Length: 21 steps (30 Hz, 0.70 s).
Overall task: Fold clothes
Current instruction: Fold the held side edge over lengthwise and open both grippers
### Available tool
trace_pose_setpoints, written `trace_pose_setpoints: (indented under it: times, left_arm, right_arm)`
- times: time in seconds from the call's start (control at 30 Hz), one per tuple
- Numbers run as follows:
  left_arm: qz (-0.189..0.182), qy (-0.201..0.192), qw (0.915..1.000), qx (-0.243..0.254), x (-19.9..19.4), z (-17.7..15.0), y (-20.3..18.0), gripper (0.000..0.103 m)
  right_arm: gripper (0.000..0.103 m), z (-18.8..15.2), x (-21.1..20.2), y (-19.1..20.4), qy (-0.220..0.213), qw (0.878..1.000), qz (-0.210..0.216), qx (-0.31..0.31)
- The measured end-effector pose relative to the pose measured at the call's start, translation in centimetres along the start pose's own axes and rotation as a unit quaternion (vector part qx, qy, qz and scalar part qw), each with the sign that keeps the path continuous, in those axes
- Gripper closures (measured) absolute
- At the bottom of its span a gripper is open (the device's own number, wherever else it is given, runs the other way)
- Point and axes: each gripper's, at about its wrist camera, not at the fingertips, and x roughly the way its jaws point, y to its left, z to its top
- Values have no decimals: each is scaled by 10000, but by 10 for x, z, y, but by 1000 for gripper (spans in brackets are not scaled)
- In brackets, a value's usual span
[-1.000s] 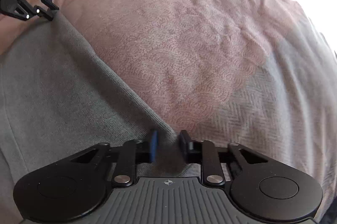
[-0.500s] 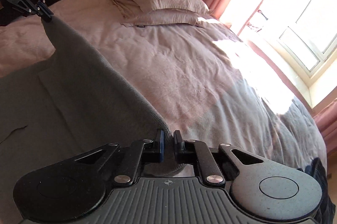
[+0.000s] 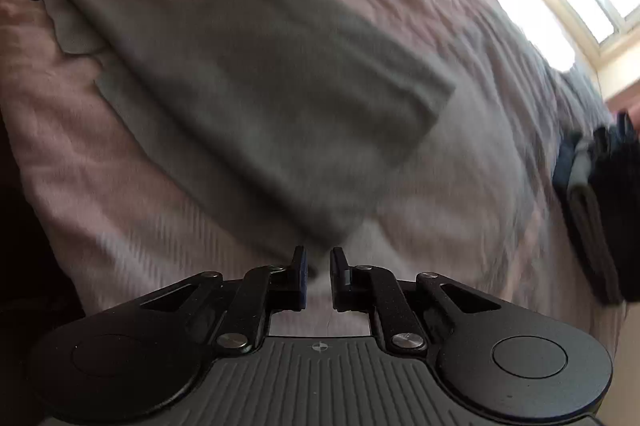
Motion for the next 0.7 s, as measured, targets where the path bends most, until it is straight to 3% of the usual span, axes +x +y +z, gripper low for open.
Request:
trace_pose_setpoints:
  times: [0.03,0.1,0.17,0.2,0.27,0.33,0.37,0.47,0.53,0.7]
  left_arm:
    - [34,55,9998,-199,-1,-7,-1,81]
    - [-85,6,9969,-785,-12,-21,3,79]
    - [-238,-181,9900,-1378,-24,-27,9,78]
    - [-309,-245,9851,-1675,-27,-27,13,77]
    - [-579,-387,9700,-2329,-31,-24,22,77]
    - [-832,-531,9486,-3007,-29,-18,32,77]
    - [-993,-580,9362,-3322,-25,-16,37,77]
    - [-1323,-637,8969,-4172,-9,-16,53,75]
    - [-1457,-555,8776,-4534,7,-17,62,75]
    - [-1622,-374,8624,-4781,31,-20,76,75]
  right_arm:
    - [93,-5,-5,-5,-94,9989,171,429]
    - [79,-15,-16,-22,-254,9847,622,1607]
    - [67,-19,-19,-47,-482,9471,1010,3007]
    - [67,-24,-19,-55,-566,9238,1200,3591]
    - [66,-33,-9,-74,-697,8550,1806,4812]
    - [66,-32,6,-91,-884,7823,2209,5757]
    - [67,-34,12,-94,-966,7556,2304,6055]
    - [67,-38,30,-95,-1073,6930,2388,6717]
    - [67,-36,40,-95,-1117,6715,2390,6925]
    - [68,-25,64,-99,-1096,6499,2164,7202]
